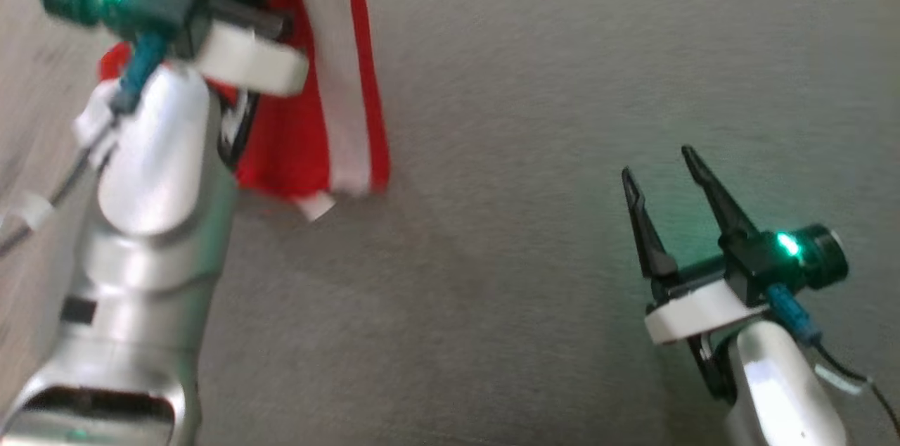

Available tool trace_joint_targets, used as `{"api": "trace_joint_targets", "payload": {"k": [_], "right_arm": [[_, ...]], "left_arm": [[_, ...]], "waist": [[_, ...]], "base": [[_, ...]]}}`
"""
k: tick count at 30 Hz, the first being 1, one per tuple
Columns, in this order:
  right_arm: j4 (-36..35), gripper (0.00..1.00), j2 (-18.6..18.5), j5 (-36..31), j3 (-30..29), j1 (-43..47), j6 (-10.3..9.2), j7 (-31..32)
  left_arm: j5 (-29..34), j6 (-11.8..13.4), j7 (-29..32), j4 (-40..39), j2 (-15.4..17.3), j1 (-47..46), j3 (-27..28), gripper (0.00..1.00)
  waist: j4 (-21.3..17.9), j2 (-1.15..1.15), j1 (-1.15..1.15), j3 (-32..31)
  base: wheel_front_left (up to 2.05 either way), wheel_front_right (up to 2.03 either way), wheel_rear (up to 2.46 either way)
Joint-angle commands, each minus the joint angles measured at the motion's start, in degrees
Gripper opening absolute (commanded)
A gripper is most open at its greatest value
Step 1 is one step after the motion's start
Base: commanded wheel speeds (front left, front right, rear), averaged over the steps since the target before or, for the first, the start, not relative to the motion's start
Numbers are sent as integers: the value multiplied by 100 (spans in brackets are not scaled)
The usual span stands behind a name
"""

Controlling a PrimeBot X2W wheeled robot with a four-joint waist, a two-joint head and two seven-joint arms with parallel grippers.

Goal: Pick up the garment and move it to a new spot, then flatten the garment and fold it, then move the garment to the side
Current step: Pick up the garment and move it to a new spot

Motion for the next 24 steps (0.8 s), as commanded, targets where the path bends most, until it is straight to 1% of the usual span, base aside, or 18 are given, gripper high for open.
{"api": "trace_joint_targets", "payload": {"k": [1,5,8,10,12,15,17,19,22,24], "right_arm": [[-145,100,56,41,100,59,-4,4],[-169,100,108,170,45,320,-4,4],[-194,100,114,525,101,506,-4,4],[-196,100,115,665,118,587,-4,4],[-219,100,115,763,140,631,-4,4],[-268,100,116,850,175,663,-4,4],[-293,100,116,918,211,669,-4,4],[-314,100,116,979,212,669,-4,4],[-340,100,116,993,211,690,-4,4],[-359,100,116,1005,181,723,-4,4]], "left_arm": [[-121,-7,57,-297,184,-469,72,0],[-402,-33,359,-596,157,-937,-299,0],[-557,-36,595,-617,122,-1273,-448,0],[-622,-36,716,-525,66,-1455,-493,0],[-664,21,804,-361,9,-1567,-487,0],[-920,73,879,-19,-119,-1533,-436,0],[-1111,123,843,229,-193,-1345,-432,0],[-1355,110,801,487,-254,-972,-533,0],[-1722,63,709,900,-294,-141,-893,0],[-2111,42,593,1107,-299,512,-1274,0]], "waist": [[-708,0,2,-544],[-1466,0,2,-823],[-2026,0,2,-941],[-2346,0,2,-990],[-2659,0,2,-1020],[-3014,0,2,-1040],[-3197,0,2,-1036],[-3330,0,2,-1011],[-3442,0,2,-937],[-3450,0,2,-865]], "base": [[0,0,0],[0,0,0],[0,0,0],[0,0,0],[0,0,0],[0,0,0],[0,0,0],[0,0,0],[0,0,0],[0,0,0]]}}
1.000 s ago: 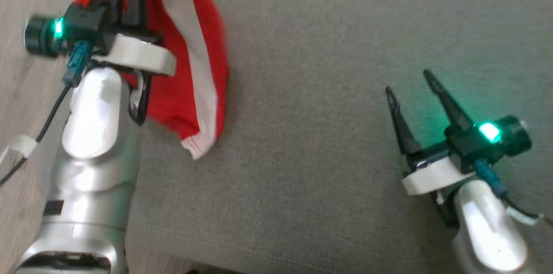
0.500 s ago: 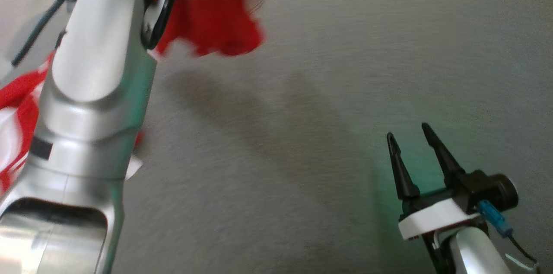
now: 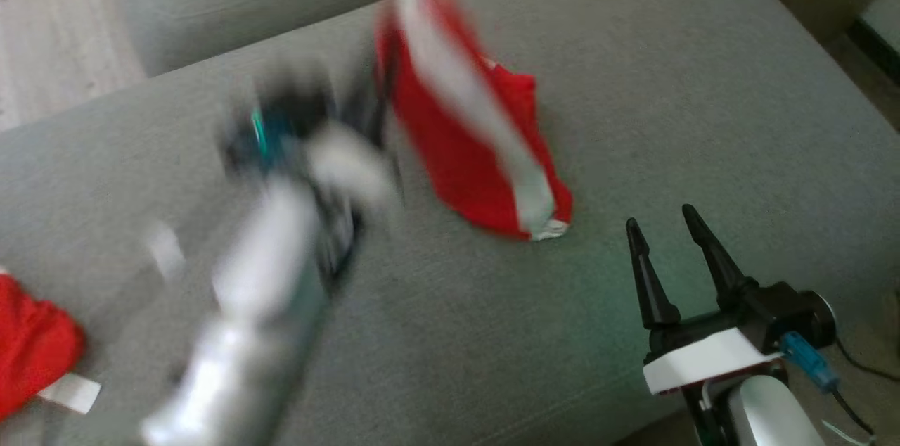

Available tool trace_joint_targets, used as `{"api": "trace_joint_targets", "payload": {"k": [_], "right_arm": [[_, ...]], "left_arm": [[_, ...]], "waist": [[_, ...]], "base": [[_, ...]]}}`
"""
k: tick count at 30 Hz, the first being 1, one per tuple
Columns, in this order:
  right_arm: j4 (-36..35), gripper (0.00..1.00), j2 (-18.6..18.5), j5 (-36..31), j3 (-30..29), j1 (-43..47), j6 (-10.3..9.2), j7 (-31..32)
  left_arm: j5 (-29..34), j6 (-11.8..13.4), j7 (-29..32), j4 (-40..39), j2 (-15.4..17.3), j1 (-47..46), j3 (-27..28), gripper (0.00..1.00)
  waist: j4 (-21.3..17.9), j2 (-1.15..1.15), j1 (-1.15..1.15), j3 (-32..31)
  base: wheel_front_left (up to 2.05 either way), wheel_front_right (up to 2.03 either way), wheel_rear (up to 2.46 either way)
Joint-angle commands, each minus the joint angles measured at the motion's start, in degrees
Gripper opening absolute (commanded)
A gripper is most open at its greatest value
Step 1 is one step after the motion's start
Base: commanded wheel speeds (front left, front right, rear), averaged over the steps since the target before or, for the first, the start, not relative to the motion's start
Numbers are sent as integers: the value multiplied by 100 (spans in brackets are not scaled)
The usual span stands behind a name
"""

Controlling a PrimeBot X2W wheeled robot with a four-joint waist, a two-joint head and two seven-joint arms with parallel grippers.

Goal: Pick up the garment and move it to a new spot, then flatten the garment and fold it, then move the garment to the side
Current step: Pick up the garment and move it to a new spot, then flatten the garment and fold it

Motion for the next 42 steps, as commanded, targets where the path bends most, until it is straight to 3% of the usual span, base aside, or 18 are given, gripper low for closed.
{"api": "trace_joint_targets", "payload": {"k": [1,4,5,6,7,10,14,17,21,28,42], "right_arm": [[-217,100,9,40,97,-46,-4,-14],[-209,100,9,44,-14,42,-4,-14],[-208,100,9,42,-63,65,-4,-14],[-208,100,9,34,-123,95,-4,-14],[-208,100,9,19,-161,118,-4,-14],[-198,100,9,-43,-235,184,-4,-14],[-185,100,9,-97,-382,372,-4,-14],[-181,100,9,-148,-472,598,-4,-14],[-337,100,9,-100,-519,814,-4,-14],[-563,100,9,-87,-529,1187,-4,-14],[-601,100,9,-11,-446,1286,-4,-14]], "left_arm": [[-396,-5,-196,16,153,587,-210,0],[-918,183,-535,235,152,1662,-801,0],[-1061,220,-590,252,152,1893,-891,5],[-1176,237,-635,245,151,2096,-986,71],[-1279,275,-667,253,151,2281,-1045,100],[-1420,409,-723,261,151,2560,-1014,100],[-1356,680,-756,-594,151,3137,-186,100],[-827,724,-758,-1796,151,4082,763,100],[-32,846,-759,-2753,150,4743,1239,100],[722,992,-759,-3647,150,5318,1350,100],[1171,1044,-760,-3742,150,5376,1358,100]], "waist": [[-77,0,1,92],[111,0,1,150],[188,0,1,139],[299,0,1,115],[398,0,1,88],[649,0,1,-18],[1180,0,1,-287],[1609,0,1,-532],[1922,0,1,-673],[2181,0,1,-837],[2252,0,1,-878]], "base": [[0,0,0],[0,0,0],[0,0,0],[0,0,0],[0,0,0],[0,0,0],[0,0,0],[0,0,0],[0,0,0],[0,0,0],[0,0,0]]}}
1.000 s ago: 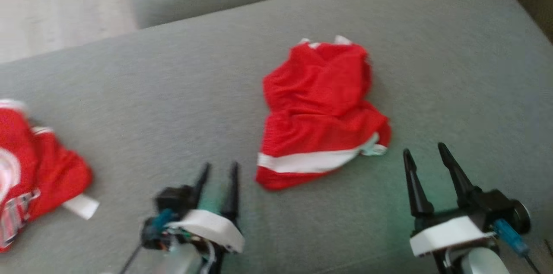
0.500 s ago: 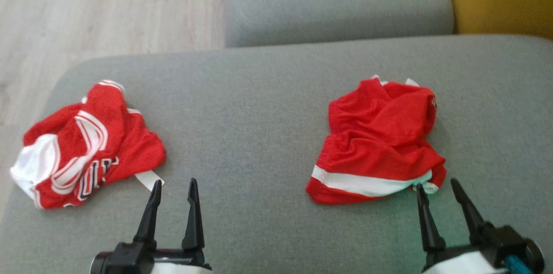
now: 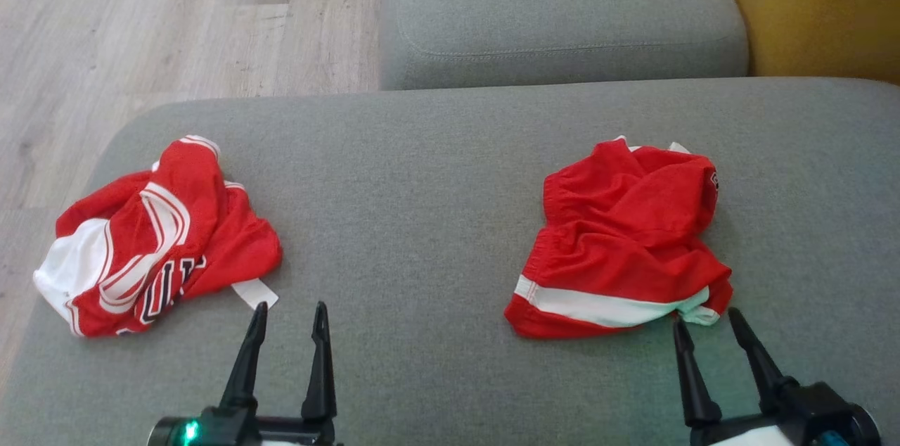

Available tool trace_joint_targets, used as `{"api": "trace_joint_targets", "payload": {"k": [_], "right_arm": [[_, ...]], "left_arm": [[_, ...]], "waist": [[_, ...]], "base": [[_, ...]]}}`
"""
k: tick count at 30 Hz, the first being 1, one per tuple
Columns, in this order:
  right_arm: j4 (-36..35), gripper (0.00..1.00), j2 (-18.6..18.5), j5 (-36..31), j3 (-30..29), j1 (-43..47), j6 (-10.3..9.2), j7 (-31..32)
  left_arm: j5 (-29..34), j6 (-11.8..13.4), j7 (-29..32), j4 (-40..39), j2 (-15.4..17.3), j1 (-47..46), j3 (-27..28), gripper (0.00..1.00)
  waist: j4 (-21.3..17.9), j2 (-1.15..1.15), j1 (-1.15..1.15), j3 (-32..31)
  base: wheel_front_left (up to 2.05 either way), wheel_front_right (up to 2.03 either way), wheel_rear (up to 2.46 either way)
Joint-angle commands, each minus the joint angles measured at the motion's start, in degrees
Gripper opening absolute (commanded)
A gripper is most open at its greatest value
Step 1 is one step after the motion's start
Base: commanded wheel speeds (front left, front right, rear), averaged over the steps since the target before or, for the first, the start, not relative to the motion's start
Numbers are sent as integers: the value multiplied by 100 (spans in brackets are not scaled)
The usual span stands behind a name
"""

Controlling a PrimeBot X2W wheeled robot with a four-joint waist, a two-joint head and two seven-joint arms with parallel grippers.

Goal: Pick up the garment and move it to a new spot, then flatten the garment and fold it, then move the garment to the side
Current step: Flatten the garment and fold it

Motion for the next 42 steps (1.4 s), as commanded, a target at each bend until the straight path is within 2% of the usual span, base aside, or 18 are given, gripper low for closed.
{"api": "trace_joint_targets", "payload": {"k": [1,23,29,36,42], "right_arm": [[-178,100,-39,13,164,-201,-4,-22],[-116,100,-39,104,270,-207,-4,-22],[-88,100,-39,93,471,-319,-4,-22],[-85,100,-39,-14,719,-536,-4,-22],[-124,100,-39,-20,819,-776,-4,-22]], "left_arm": [[98,34,-54,-188,0,-199,185,100],[18,48,-54,-88,-1,-197,-5,100],[-237,-325,-54,651,-1,-763,-495,100],[-784,-842,-54,1868,-1,-1921,-1499,100],[-1464,-882,-54,2943,-1,-2790,-2186,100]], "waist": [[-9,0,0,-3],[-104,0,0,19],[-368,0,0,225],[-907,0,0,563],[-1370,0,0,901]], "base": [[0,0,0],[0,0,0],[0,0,0],[0,0,0],[0,0,0]]}}
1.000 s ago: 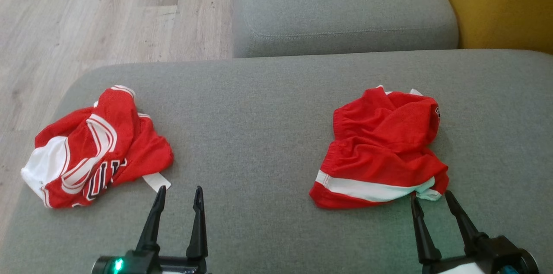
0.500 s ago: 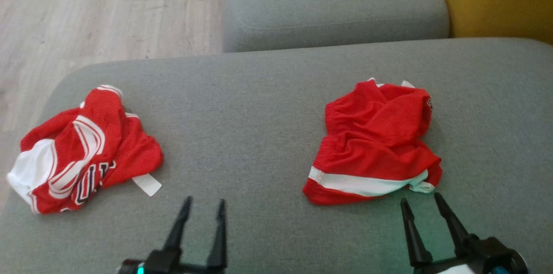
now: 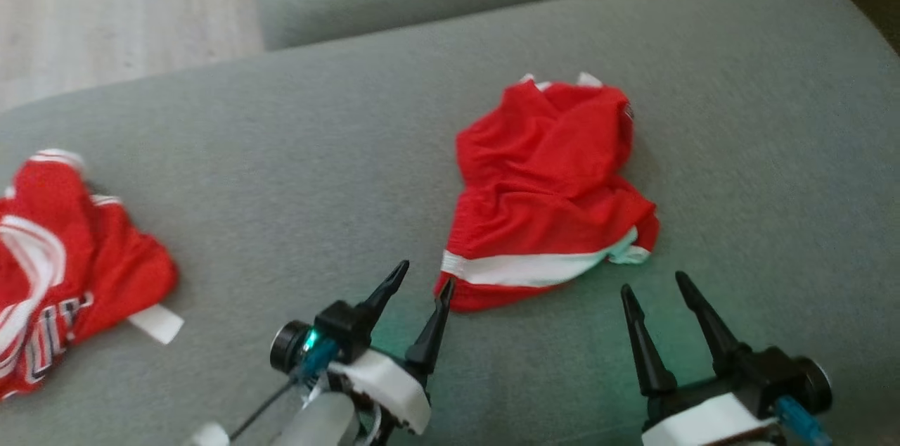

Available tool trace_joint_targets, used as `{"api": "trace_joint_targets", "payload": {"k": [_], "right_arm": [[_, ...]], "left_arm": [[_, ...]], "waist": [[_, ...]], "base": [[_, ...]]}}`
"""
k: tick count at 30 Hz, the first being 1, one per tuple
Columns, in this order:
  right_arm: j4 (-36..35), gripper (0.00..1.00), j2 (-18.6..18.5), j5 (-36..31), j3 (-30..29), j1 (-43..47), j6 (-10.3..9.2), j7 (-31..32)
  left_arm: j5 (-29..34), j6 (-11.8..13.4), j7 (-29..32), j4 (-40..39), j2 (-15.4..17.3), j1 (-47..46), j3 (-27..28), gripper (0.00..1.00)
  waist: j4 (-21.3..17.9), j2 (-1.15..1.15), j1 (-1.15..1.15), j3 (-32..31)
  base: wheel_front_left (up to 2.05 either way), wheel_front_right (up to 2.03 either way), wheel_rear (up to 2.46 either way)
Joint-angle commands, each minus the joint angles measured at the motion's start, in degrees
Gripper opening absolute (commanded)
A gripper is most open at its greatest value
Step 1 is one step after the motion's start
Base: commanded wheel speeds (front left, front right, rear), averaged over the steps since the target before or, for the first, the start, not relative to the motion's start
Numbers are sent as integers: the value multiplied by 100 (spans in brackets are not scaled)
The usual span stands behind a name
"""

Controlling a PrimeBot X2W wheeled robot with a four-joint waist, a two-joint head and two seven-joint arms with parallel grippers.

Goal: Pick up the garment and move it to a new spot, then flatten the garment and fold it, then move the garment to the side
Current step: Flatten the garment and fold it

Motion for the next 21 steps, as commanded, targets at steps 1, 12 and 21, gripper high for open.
{"api": "trace_joint_targets", "payload": {"k": [1,12,21], "right_arm": [[-199,100,-36,-21,156,-305,-4,-22],[-208,100,-36,-4,179,-410,-4,-22],[-241,100,-36,-48,105,-368,-4,-22]], "left_arm": [[-181,28,-55,52,15,-406,32,100],[-1280,-16,-54,975,15,-1032,-506,100],[-1692,-149,-55,424,15,-1077,-712,0]], "waist": [[-290,0,-2,251],[-637,0,-2,419],[-574,0,-2,358]], "base": [[0,0,0],[0,0,0],[0,0,0]]}}
